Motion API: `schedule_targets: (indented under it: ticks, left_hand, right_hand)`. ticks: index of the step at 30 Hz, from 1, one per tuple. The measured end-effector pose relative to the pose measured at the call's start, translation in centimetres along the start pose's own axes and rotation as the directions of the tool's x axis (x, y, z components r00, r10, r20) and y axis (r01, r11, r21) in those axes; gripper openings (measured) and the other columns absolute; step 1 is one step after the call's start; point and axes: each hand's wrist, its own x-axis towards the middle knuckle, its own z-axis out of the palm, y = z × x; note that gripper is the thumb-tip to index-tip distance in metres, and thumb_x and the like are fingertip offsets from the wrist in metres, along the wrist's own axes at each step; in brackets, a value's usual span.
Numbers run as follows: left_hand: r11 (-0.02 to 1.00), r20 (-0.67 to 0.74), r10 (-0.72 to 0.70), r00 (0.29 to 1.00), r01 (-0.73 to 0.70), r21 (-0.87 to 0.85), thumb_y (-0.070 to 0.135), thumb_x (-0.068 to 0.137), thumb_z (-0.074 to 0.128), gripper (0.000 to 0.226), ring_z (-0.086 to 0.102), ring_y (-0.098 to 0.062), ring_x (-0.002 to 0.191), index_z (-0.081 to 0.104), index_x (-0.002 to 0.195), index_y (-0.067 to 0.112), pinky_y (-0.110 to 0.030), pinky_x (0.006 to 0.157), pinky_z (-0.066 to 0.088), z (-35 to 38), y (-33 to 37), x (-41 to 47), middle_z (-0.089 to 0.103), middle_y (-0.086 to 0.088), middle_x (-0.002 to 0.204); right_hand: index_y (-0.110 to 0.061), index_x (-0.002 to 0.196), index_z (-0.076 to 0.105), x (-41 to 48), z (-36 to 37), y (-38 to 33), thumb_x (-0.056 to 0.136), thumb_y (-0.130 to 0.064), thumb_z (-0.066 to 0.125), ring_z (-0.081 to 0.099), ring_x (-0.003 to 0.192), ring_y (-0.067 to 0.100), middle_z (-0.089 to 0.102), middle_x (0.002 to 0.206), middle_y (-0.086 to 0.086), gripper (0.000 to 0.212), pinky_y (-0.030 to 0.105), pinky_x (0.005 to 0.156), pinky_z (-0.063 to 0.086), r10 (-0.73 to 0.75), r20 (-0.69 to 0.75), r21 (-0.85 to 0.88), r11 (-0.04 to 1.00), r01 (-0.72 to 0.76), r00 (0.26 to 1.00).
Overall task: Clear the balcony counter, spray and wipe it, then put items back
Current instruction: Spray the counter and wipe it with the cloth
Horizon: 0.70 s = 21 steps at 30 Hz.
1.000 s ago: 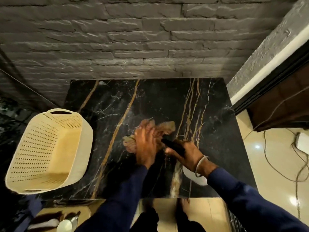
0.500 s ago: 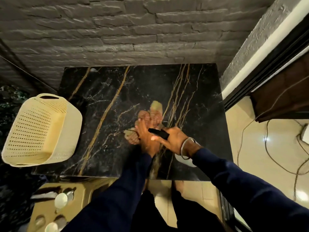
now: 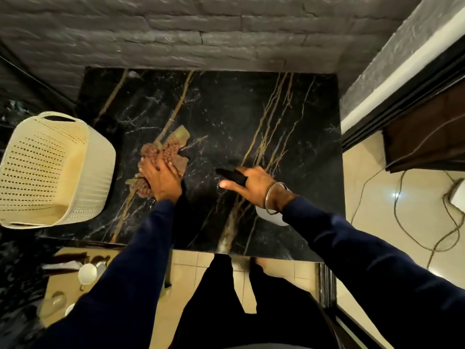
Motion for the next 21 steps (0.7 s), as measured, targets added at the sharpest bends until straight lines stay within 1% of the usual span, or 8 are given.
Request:
schedule_targets:
  ticks: [3, 5, 7, 9, 12, 14, 17, 21]
  left_hand:
    - [0.99, -0.051, -0.143, 0.988, 0.141, -0.03, 0.038, 0.095, 0.041, 0.056, 0.023, -0.048, 0.142, 0.039, 0.142, 0.008, -0.055, 0.12, 0.008, 0.8, 0.4, 1.1, 0.028, -0.032, 0.151]
    - [0.989, -0.092, -0.147, 0.985, 0.143, -0.046, 0.04, 0.095, 0.042, 0.055, 0.03, -0.049, 0.139, 0.043, 0.138, 0.007, -0.055, 0.119, 0.014, 0.2, 2.0, 0.7, 0.033, -0.032, 0.149]
    - [0.99, -0.043, 0.14, 0.989, -0.14, -0.008, 0.036, 0.094, 0.045, 0.055, 0.039, -0.051, 0.132, 0.05, 0.135, 0.0, -0.056, 0.113, 0.021, 0.3, 4.0, -0.2, 0.042, -0.034, 0.143]
    - [0.917, 0.017, 0.384, 0.923, -0.38, -0.12, 0.032, 0.098, 0.044, 0.056, 0.031, -0.05, 0.137, 0.039, 0.144, -0.001, -0.058, 0.113, 0.02, 1.2, 5.9, -1.0, 0.035, -0.035, 0.146]
    - [0.774, 0.091, 0.59, 0.802, -0.529, -0.349, 0.037, 0.103, 0.029, 0.059, 0.008, -0.044, 0.148, -0.003, 0.152, 0.029, -0.062, 0.119, 0.011, 1.4, 8.1, -0.2, 0.015, -0.031, 0.157]
    - [0.717, 0.094, 0.662, 0.744, -0.592, -0.369, 0.042, 0.103, 0.019, 0.05, 0.007, -0.039, 0.149, 0.004, 0.149, 0.03, -0.059, 0.12, 0.011, 0.4, 8.0, 1.7, 0.018, -0.03, 0.156]
    - [0.76, 0.039, 0.561, 0.827, -0.496, -0.42, 0.043, 0.101, 0.03, 0.051, 0.019, -0.037, 0.147, 0.034, 0.146, 0.021, -0.058, 0.118, 0.022, 0.5, 5.5, 6.7, 0.026, -0.021, 0.157]
    - [0.977, -0.046, 0.187, 0.981, -0.191, -0.098, 0.032, 0.095, 0.046, 0.054, 0.022, -0.045, 0.144, 0.04, 0.144, 0.013, -0.055, 0.119, 0.015, 0.6, 1.0, 14.7, 0.027, -0.026, 0.154]
  right_hand:
    - [-0.026, 0.12, 0.065, 1.4, 0.1, -0.1, 0.065, -0.097, 0.014, 0.066, 0.102, 0.015, 0.072, 0.105, -0.003, 0.103, 0.032, 0.092, 0.051, 0.006, -0.031, 0.016, 1.0, -0.006, 0.999]
    - [-0.028, 0.123, 0.065, 2.3, -0.1, -0.8, 0.075, -0.088, 0.022, 0.066, 0.105, 0.014, 0.073, 0.107, -0.002, 0.088, 0.027, 0.092, 0.05, -0.056, -0.07, -0.014, 0.998, 0.056, 0.996]
    - [-0.025, 0.124, 0.065, 3.3, -0.8, -1.6, 0.087, -0.068, 0.04, 0.067, 0.104, 0.018, 0.073, 0.106, 0.003, 0.062, 0.02, 0.085, 0.047, -0.105, -0.139, -0.032, 0.994, 0.102, 0.985]
    - [-0.03, 0.129, 0.061, 4.3, -1.6, -2.2, 0.09, -0.057, 0.048, 0.065, 0.104, 0.016, 0.072, 0.11, 0.002, 0.048, 0.014, 0.079, 0.04, -0.129, -0.181, -0.049, 0.991, 0.123, 0.975]
    - [-0.037, 0.132, 0.056, 6.0, -2.8, -3.6, 0.093, -0.051, 0.047, 0.066, 0.103, 0.011, 0.071, 0.115, -0.001, 0.043, 0.01, 0.076, 0.04, -0.086, -0.175, -0.022, 0.996, 0.084, 0.981]
    - [-0.035, 0.131, 0.058, 7.1, -3.1, -4.6, 0.095, -0.046, 0.051, 0.065, 0.105, 0.009, 0.071, 0.116, -0.003, 0.038, 0.008, 0.077, 0.04, -0.059, -0.178, 0.001, 0.998, 0.061, 0.982]
    - [-0.032, 0.13, 0.059, 8.7, -3.0, -6.3, 0.095, -0.044, 0.053, 0.056, 0.107, -0.004, 0.065, 0.12, -0.013, 0.038, 0.002, 0.08, 0.034, -0.059, -0.206, -0.001, 0.998, 0.06, 0.977]
    - [-0.03, 0.13, 0.06, 10.4, -1.6, -7.3, 0.094, -0.049, 0.052, 0.059, 0.116, 0.009, 0.064, 0.127, -0.006, 0.041, 0.023, 0.096, 0.047, -0.067, -0.194, 0.035, 0.997, 0.075, 0.979]
